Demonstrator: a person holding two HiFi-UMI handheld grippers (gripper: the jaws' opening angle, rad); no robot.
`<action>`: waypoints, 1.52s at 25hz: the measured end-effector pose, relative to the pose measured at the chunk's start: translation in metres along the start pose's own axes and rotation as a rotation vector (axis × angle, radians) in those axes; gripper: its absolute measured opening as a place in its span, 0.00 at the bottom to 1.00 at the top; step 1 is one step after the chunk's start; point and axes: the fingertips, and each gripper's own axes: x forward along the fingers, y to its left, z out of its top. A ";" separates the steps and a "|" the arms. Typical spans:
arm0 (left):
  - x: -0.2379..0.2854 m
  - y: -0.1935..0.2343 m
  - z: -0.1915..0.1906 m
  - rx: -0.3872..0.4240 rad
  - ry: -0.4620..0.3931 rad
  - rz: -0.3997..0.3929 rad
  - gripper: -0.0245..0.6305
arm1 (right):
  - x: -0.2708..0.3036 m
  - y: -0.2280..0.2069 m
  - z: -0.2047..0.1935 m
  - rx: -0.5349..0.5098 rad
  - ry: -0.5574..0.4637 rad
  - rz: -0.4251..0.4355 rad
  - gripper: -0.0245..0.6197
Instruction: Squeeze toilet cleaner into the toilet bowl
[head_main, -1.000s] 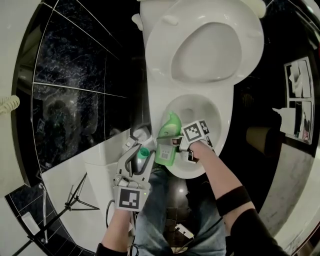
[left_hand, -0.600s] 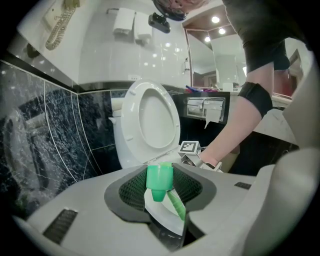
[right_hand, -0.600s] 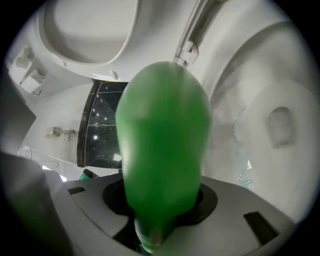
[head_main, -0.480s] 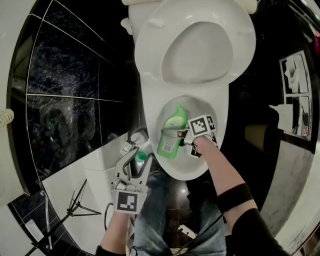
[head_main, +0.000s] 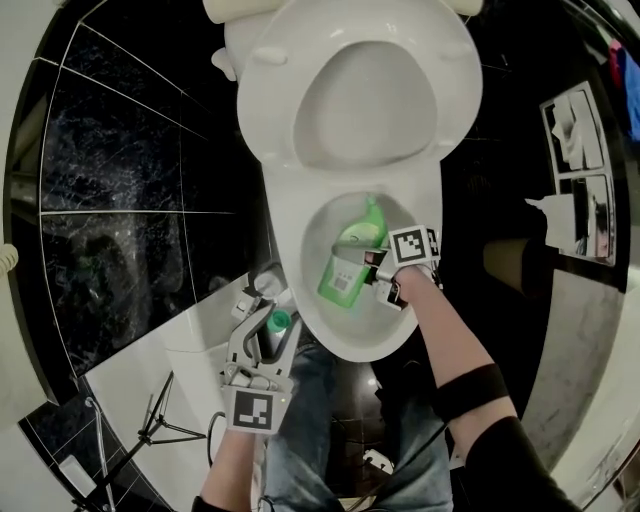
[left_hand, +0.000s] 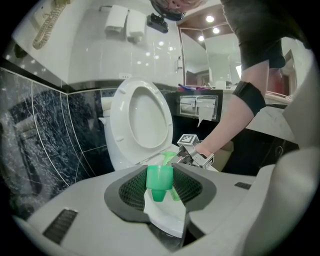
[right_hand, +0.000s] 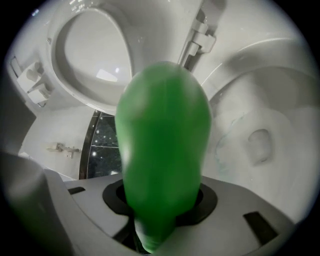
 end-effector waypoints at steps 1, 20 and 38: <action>0.001 -0.001 -0.001 -0.002 0.003 -0.003 0.28 | -0.005 -0.002 0.003 0.005 -0.014 -0.008 0.31; 0.012 -0.042 0.015 0.010 -0.009 -0.084 0.28 | -0.077 -0.021 -0.024 0.045 -0.094 -0.088 0.31; 0.003 -0.088 0.025 0.028 -0.024 -0.103 0.28 | -0.130 -0.022 -0.081 0.075 -0.097 -0.113 0.31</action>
